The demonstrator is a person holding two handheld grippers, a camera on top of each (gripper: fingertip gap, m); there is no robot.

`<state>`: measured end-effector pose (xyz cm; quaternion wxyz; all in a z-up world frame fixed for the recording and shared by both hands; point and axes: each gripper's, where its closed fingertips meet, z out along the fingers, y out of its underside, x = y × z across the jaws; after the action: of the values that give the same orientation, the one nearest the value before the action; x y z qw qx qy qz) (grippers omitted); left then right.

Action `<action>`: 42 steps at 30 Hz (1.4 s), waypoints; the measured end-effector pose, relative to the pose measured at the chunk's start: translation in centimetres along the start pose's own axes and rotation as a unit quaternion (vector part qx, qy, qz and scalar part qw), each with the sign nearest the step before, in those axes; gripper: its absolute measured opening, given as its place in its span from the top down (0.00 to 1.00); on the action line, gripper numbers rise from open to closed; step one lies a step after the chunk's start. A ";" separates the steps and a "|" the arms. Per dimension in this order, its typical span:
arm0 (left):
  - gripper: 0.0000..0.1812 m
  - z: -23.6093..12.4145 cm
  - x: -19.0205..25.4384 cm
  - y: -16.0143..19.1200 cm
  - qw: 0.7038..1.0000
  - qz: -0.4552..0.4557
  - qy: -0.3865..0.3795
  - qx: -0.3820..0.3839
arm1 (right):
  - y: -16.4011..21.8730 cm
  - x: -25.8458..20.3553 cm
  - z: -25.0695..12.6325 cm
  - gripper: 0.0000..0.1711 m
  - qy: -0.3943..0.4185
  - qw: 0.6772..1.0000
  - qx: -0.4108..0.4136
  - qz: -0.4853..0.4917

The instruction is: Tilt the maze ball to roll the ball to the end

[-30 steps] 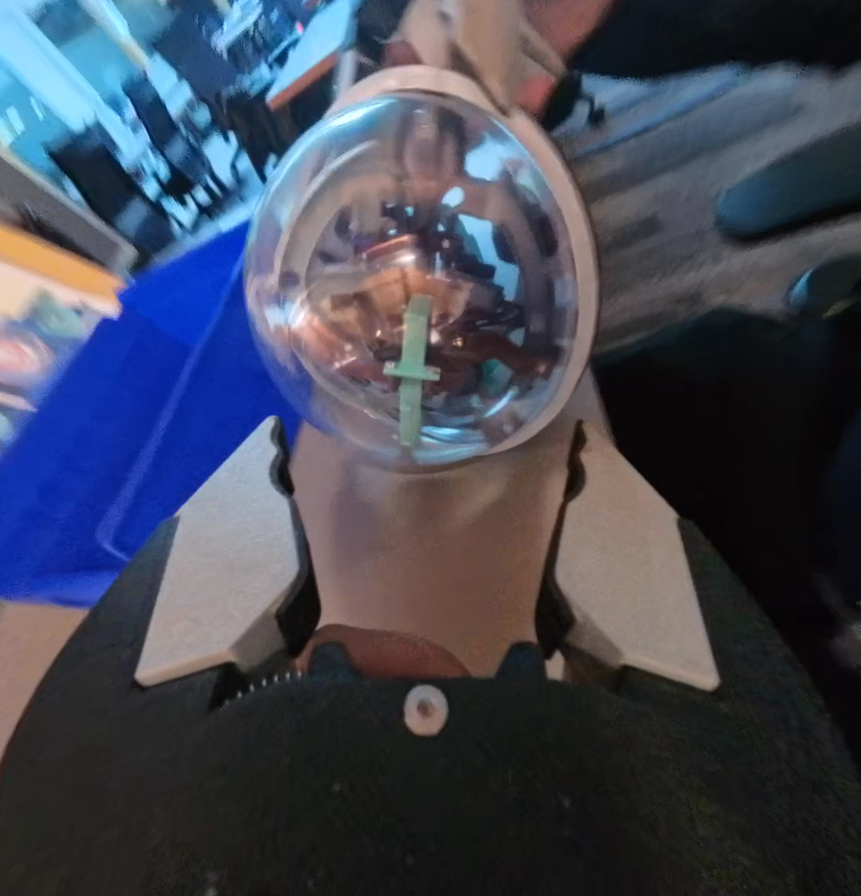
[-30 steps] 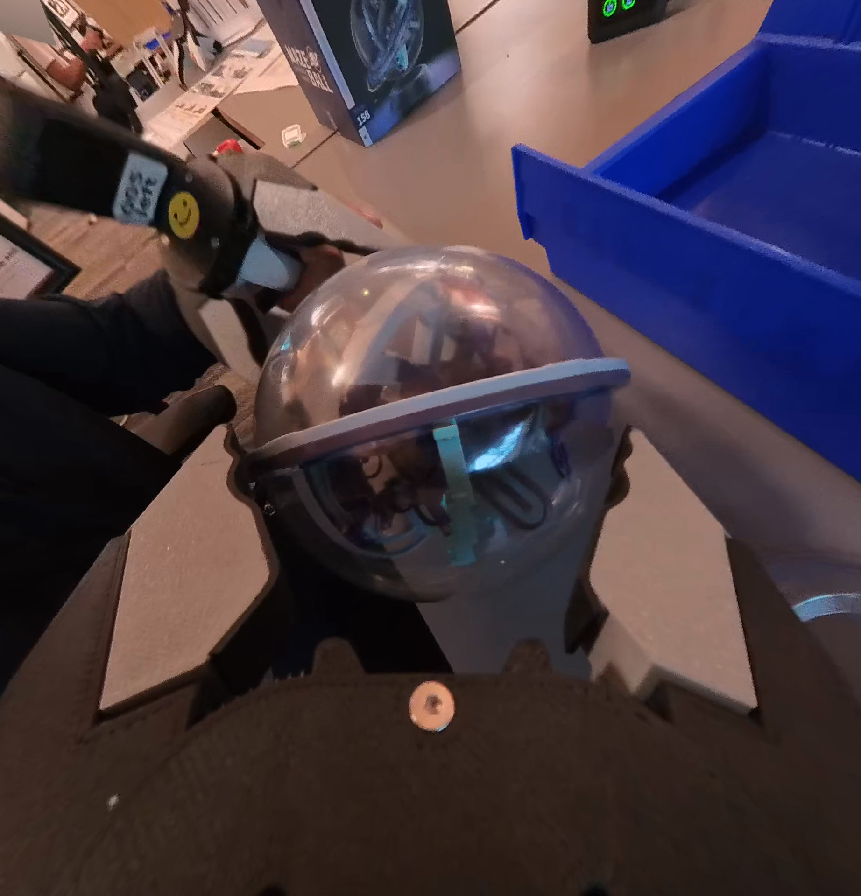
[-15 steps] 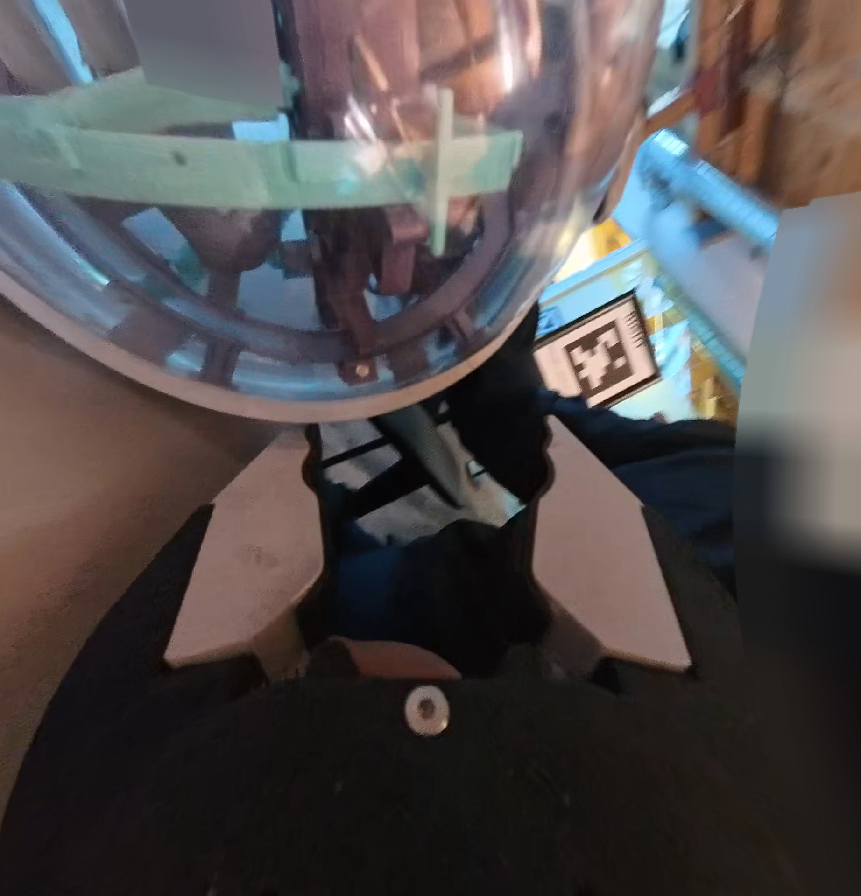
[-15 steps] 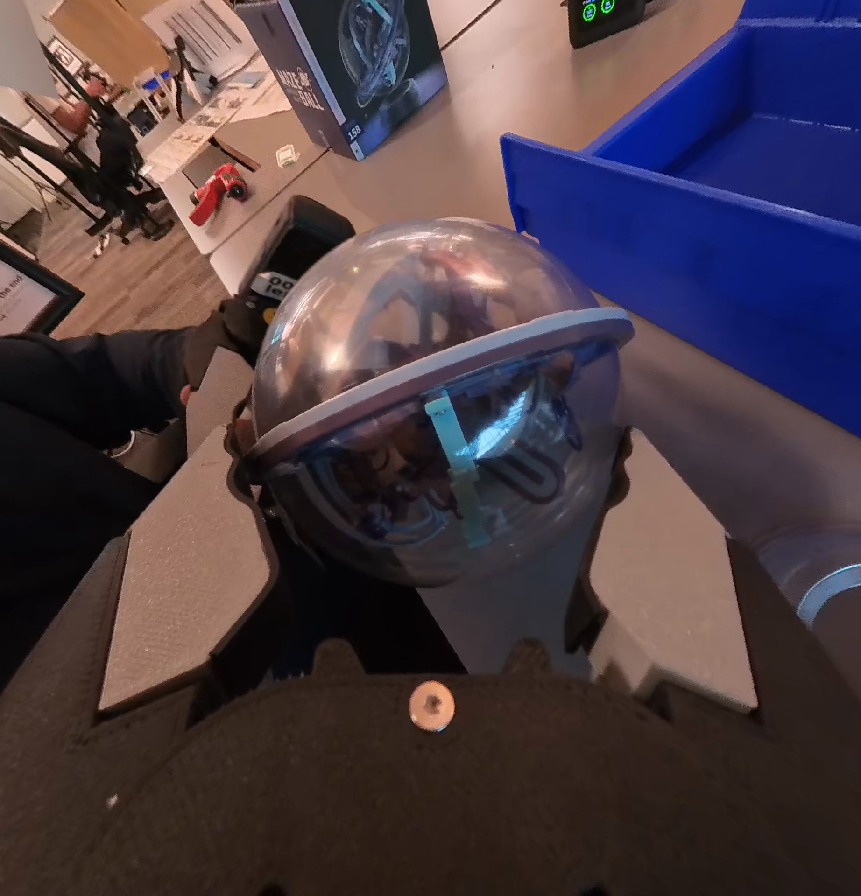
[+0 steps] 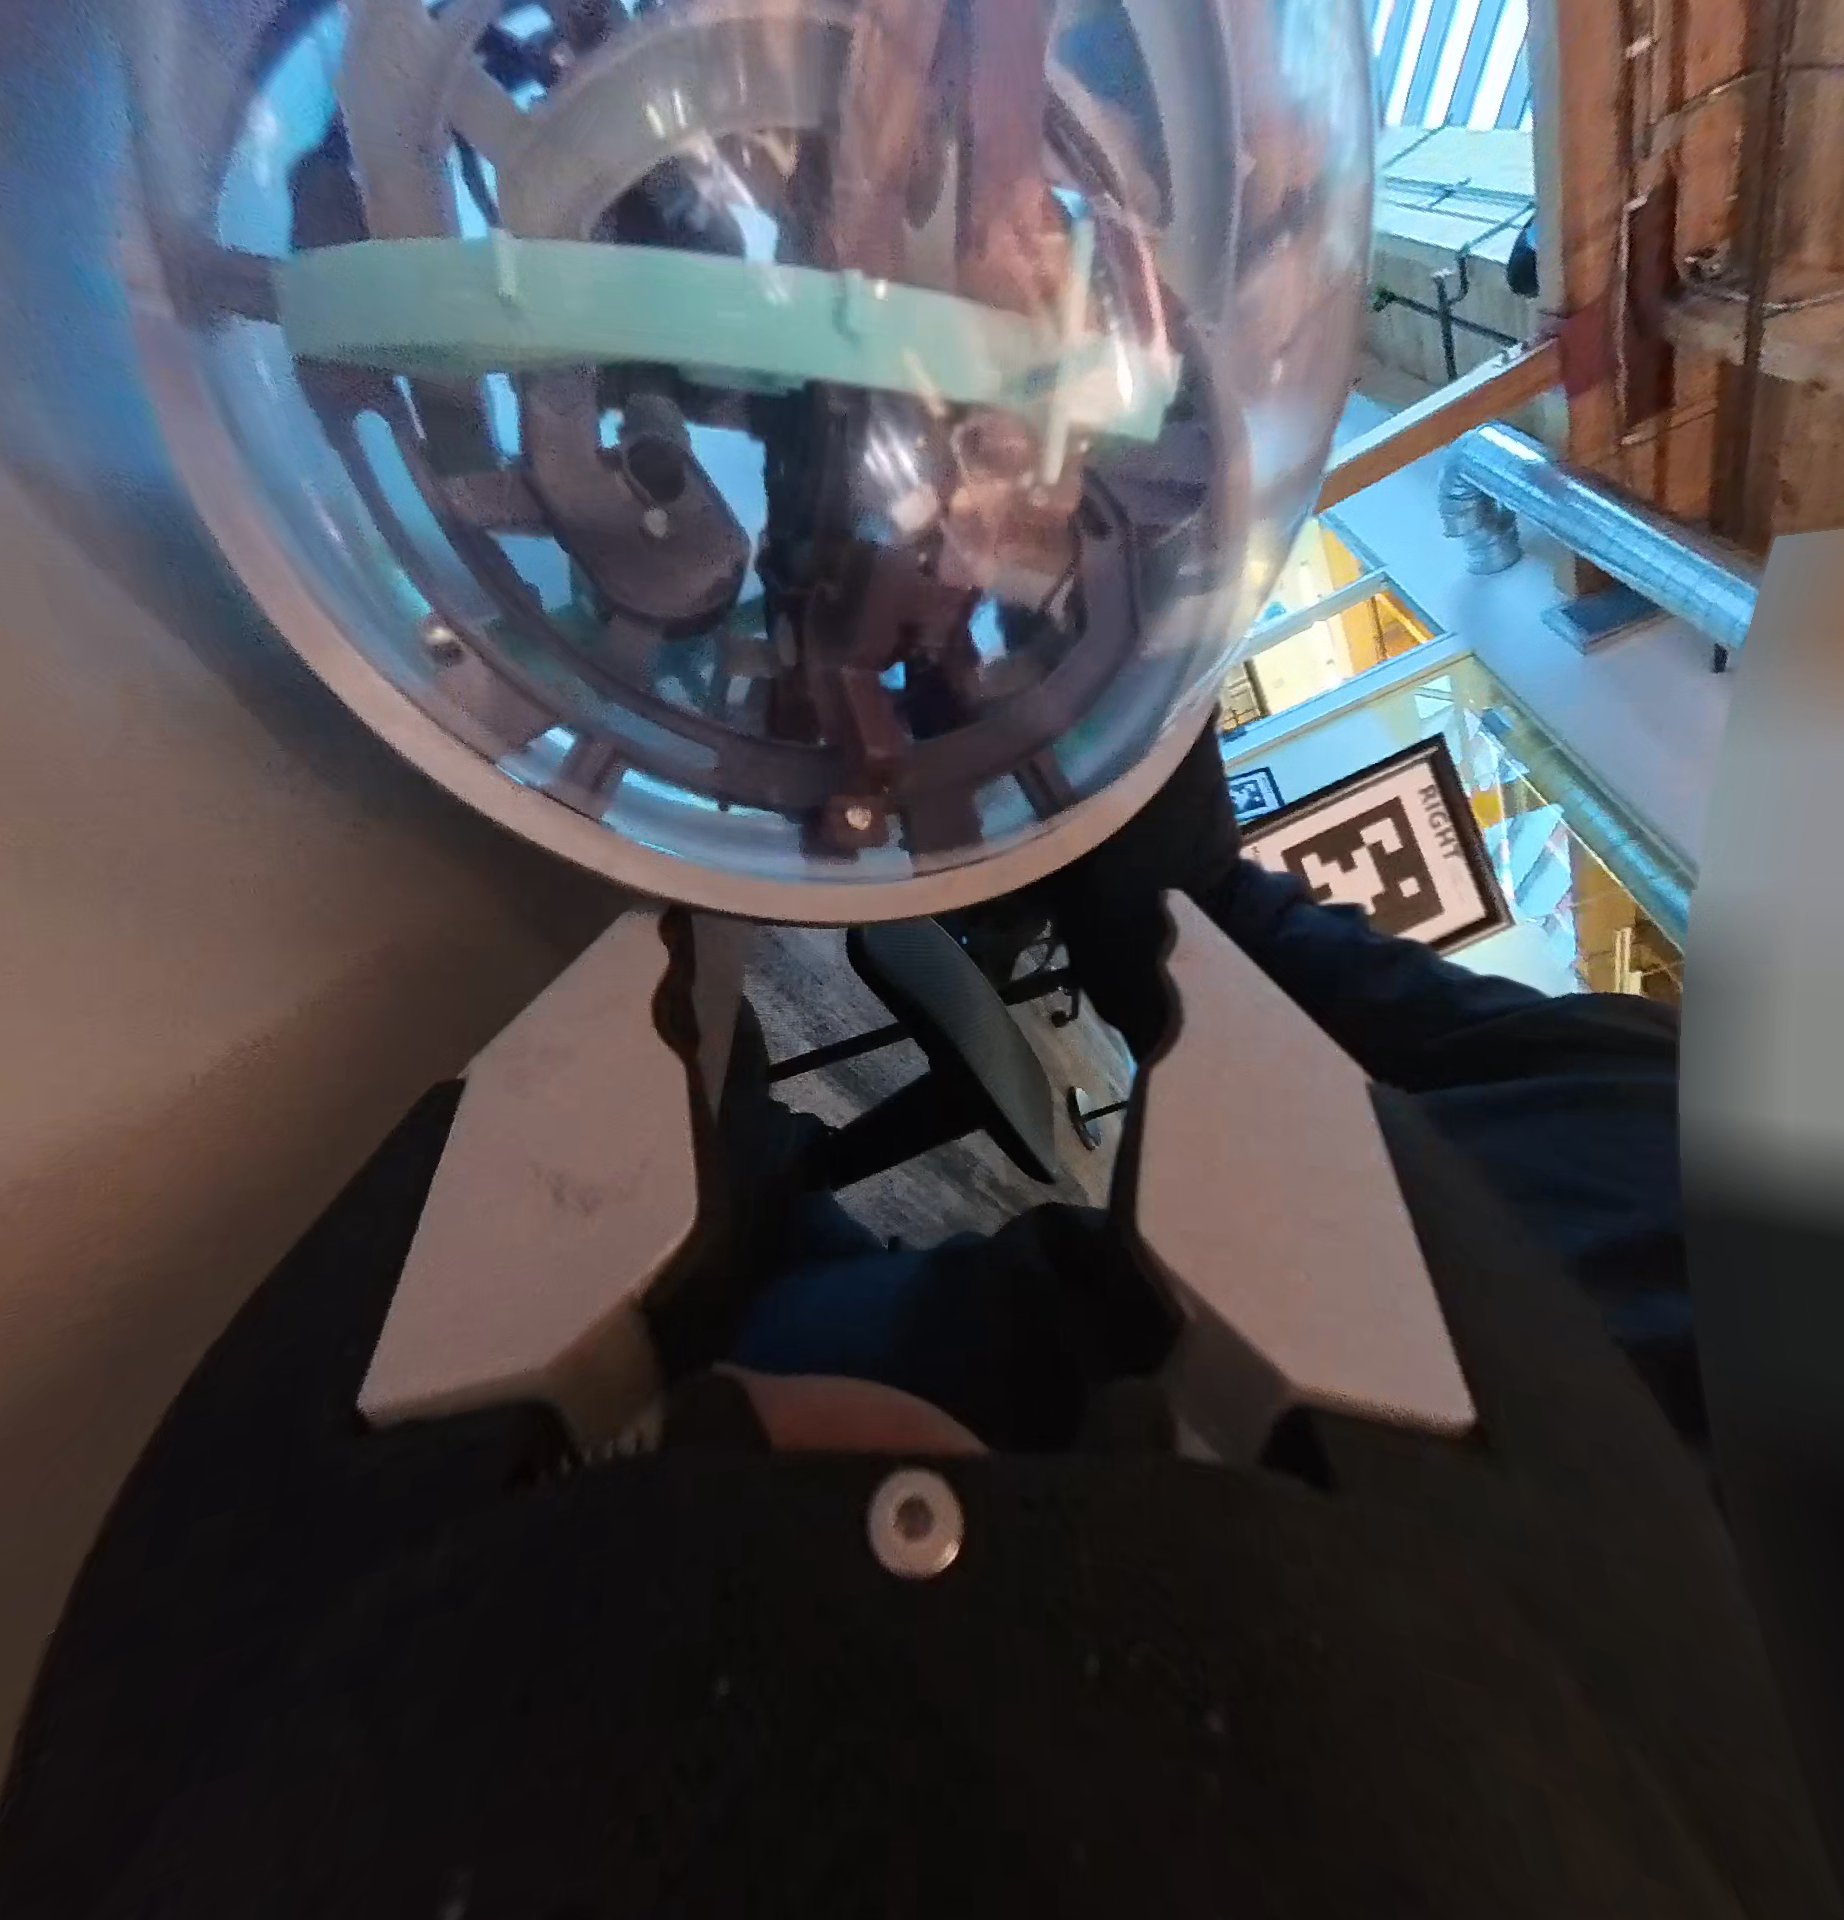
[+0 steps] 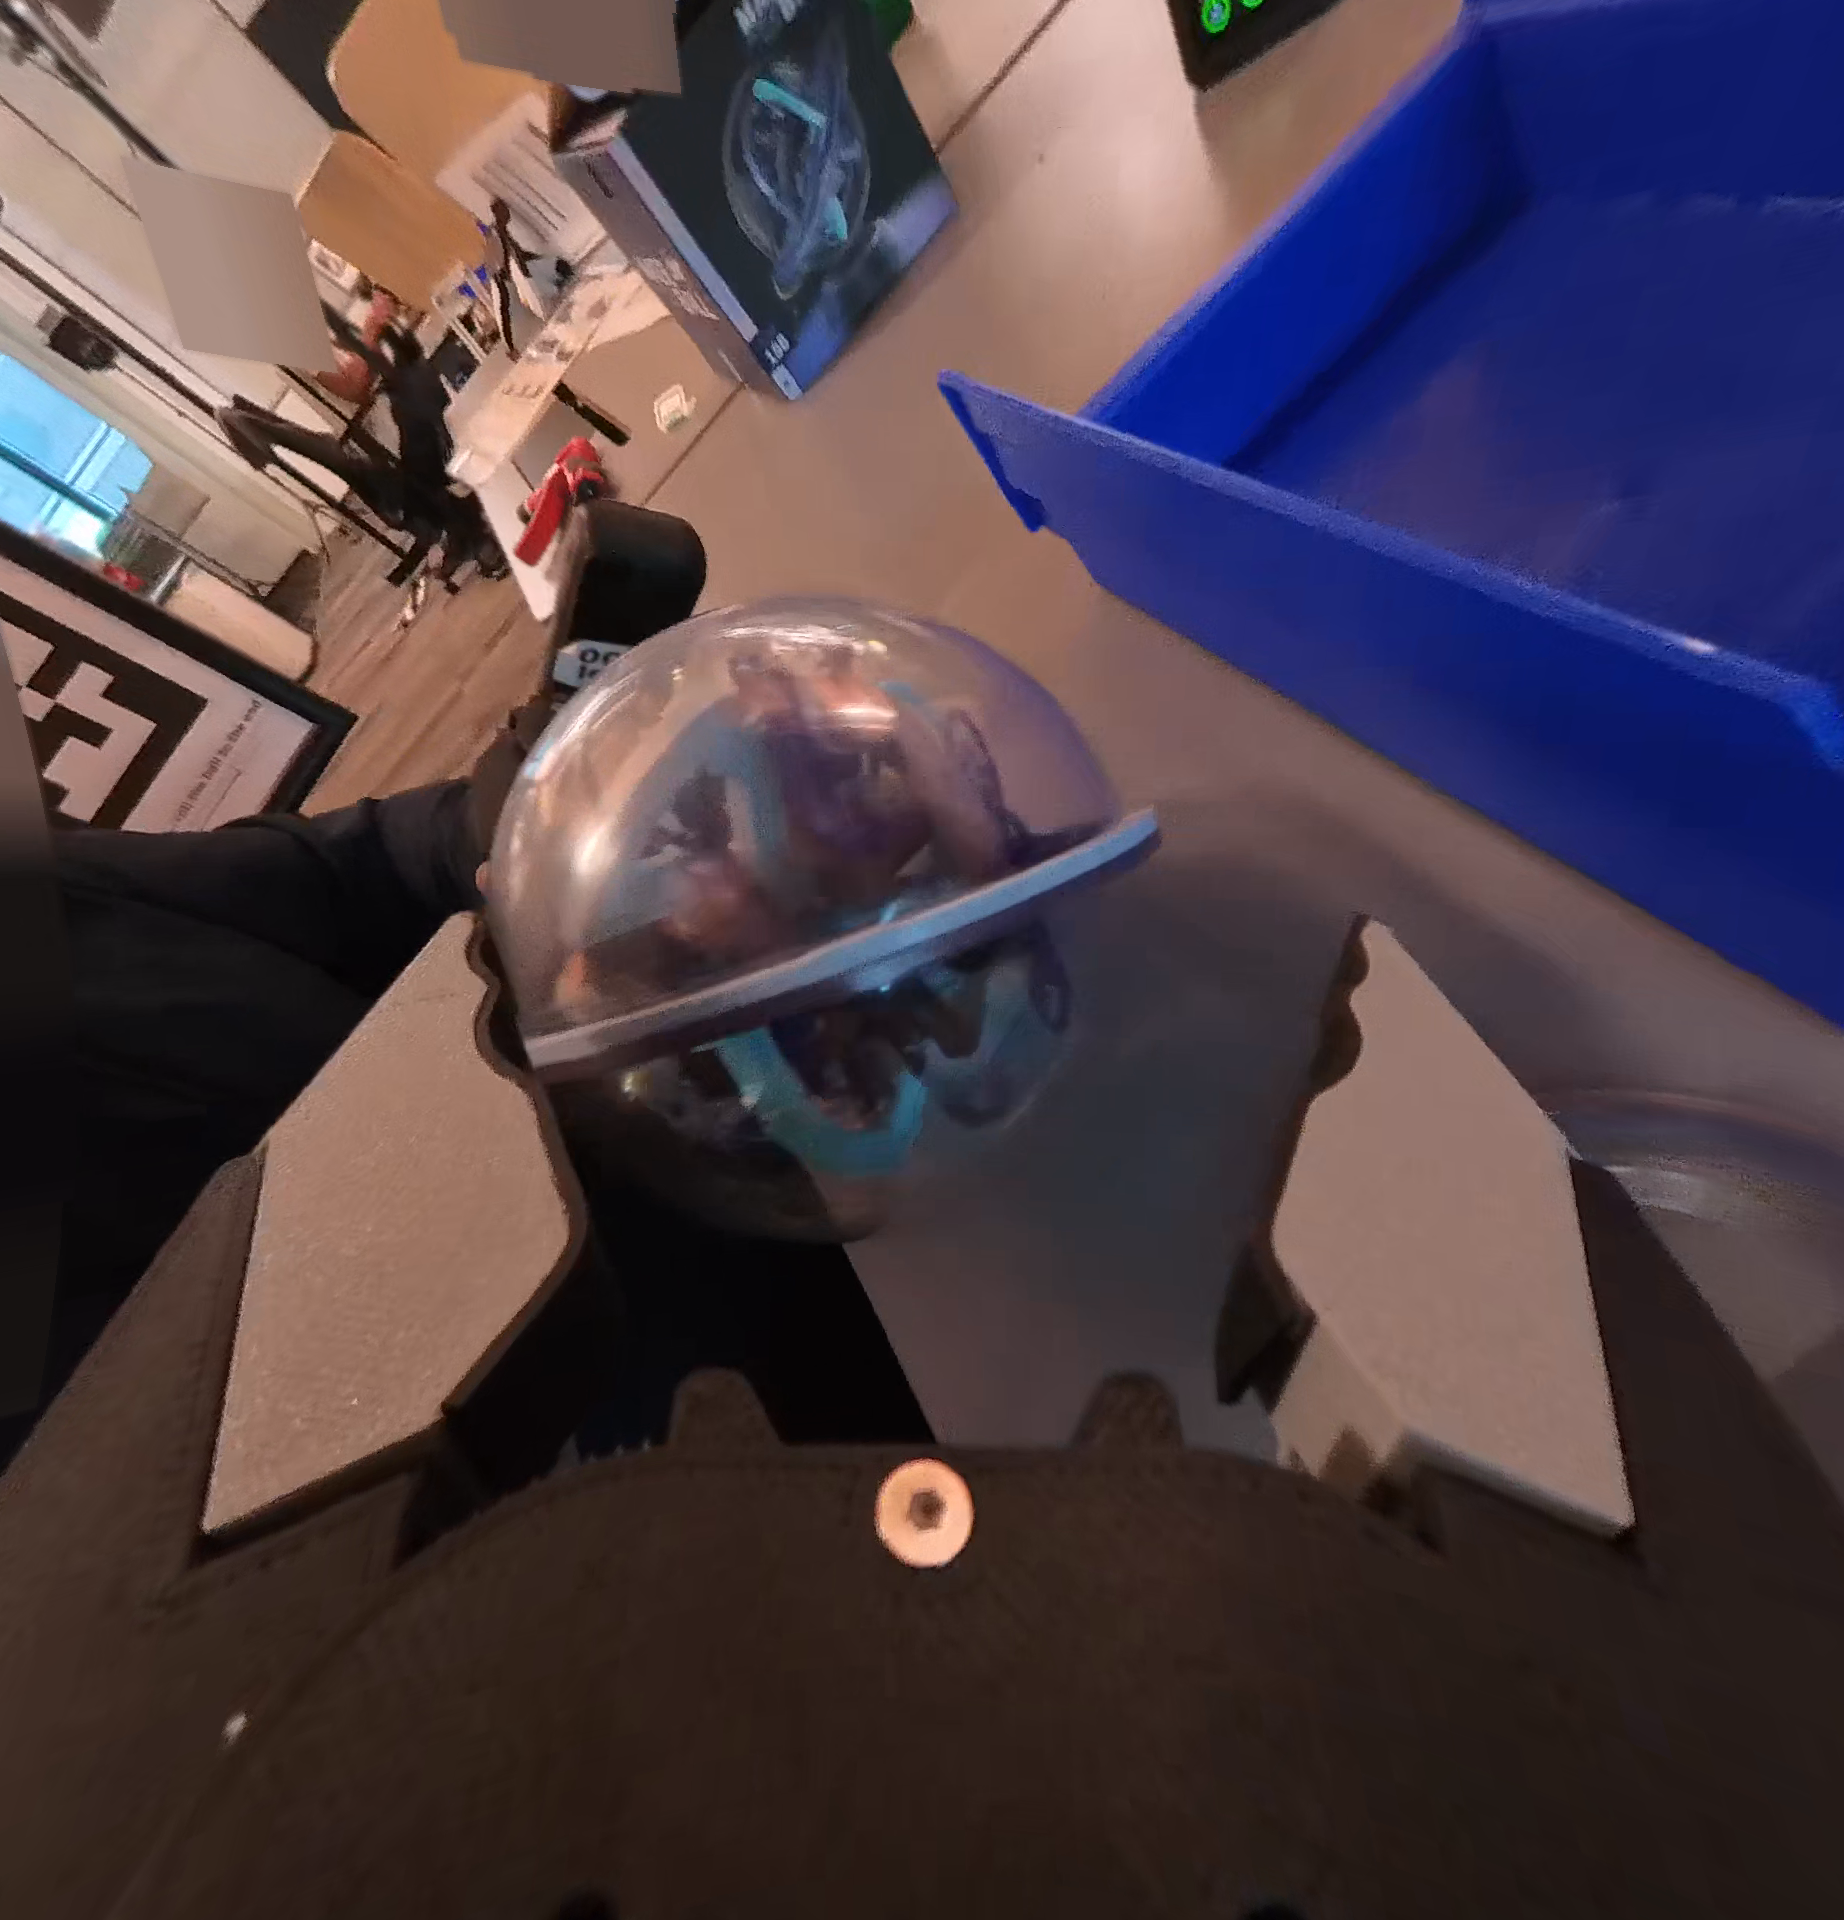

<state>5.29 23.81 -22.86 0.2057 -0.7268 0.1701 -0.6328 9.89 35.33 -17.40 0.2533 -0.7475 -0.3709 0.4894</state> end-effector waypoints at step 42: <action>0.38 -1.5 -2.0 -5.9 0.998 0.001 0.051 -0.022 | 2.9 -1.0 2.6 0.12 -0.082 0.985 -0.129 0.082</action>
<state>3.49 29.74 -21.42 0.1816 -0.6975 0.1950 -0.6652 8.13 32.81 -20.07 0.0822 -0.7592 -0.3875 0.5165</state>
